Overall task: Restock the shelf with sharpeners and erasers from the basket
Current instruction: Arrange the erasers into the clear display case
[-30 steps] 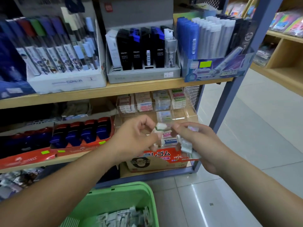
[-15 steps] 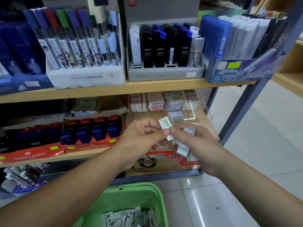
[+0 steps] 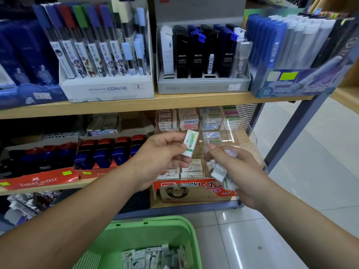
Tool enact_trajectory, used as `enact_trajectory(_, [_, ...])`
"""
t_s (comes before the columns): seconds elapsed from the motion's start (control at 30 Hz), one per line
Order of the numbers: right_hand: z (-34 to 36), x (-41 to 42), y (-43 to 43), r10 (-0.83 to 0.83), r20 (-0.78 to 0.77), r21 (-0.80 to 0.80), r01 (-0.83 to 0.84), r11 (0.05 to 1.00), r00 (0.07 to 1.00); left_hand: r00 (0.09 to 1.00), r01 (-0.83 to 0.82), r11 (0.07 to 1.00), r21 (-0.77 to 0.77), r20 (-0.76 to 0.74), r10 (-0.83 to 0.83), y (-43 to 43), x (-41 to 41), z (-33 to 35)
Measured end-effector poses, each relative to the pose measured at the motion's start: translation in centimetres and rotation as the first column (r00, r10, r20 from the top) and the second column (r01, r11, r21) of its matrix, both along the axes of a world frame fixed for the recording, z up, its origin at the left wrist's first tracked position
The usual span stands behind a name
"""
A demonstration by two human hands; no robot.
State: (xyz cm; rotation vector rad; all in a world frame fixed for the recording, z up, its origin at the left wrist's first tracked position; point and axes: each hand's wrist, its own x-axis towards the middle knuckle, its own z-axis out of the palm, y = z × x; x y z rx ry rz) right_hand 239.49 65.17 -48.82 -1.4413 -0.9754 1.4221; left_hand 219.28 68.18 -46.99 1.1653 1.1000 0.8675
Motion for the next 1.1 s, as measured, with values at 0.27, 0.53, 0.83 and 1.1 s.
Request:
enact_trajectory(0.27, [1.7,1.1,-0.5,-0.130,-0.004,-0.075,0.129,0.989,0.992,0.894,-0.009,0.978,0.210,-0.437,0.102,0.6,-1.6,-0.7])
enact_trajectory(0.53, [3.0,6.7,-1.8,-0.367,0.003,-0.134,0.364,0.922,0.930,0.875,0.202,0.932,0.302,-0.483,-0.033,0.9,5.5,-0.9])
enact_trajectory(0.83, [1.8,10.6,-2.8,-0.337,0.113,-0.039,0.343,0.939,0.935,0.559,0.495,0.814,0.304,-0.828,-0.030,4.4,14.5,-2.2])
enact_trajectory(1.1, [1.5,11.1,-3.2,-0.272,-0.058,-0.078,0.268,0.960,0.960,0.229,0.620,0.777,0.108,-0.972,-0.048,4.4,15.9,-2.5])
